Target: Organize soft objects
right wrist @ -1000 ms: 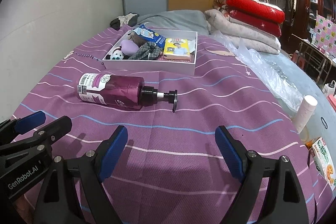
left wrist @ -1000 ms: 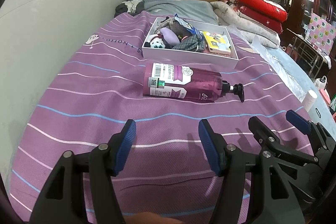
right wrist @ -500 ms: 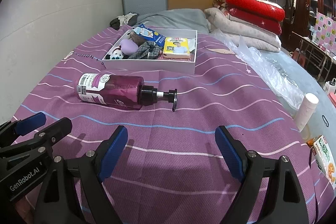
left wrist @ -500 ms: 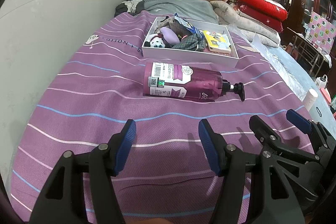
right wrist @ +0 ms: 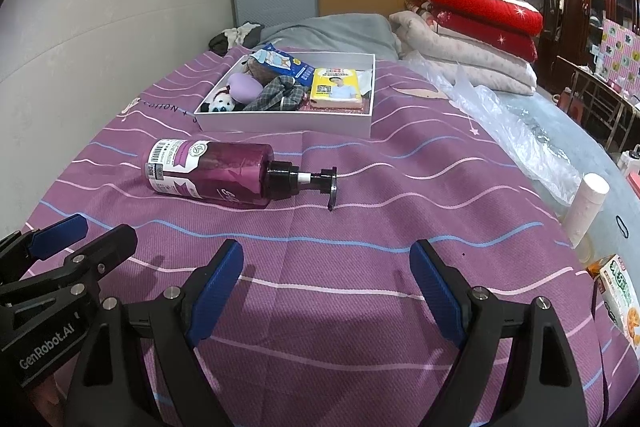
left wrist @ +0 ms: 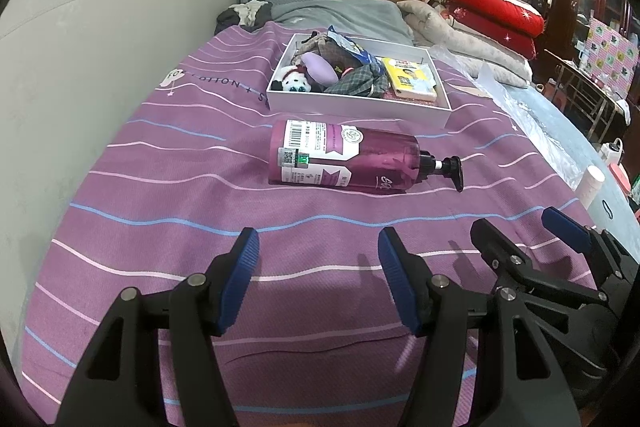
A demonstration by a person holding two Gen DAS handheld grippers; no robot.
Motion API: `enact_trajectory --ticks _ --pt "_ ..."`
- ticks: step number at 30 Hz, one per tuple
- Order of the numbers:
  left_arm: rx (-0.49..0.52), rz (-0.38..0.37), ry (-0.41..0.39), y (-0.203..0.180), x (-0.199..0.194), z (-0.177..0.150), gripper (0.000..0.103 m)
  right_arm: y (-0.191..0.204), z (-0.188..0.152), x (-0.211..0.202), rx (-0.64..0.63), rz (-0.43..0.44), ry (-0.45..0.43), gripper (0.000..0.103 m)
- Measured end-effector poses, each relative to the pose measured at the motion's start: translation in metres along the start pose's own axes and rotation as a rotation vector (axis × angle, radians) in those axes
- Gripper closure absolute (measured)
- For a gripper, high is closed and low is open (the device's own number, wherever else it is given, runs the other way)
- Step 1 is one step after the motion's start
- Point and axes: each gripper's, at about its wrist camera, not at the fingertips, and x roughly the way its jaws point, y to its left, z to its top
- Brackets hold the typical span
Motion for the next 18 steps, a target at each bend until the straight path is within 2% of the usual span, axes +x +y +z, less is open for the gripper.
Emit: enact_trajectory --ticks 18 --pt "0.003 0.002 0.001 -0.0008 0.0004 0.0002 0.040 0.0000 -0.0001 0.0003 0.005 0.003 0.003 0.017"
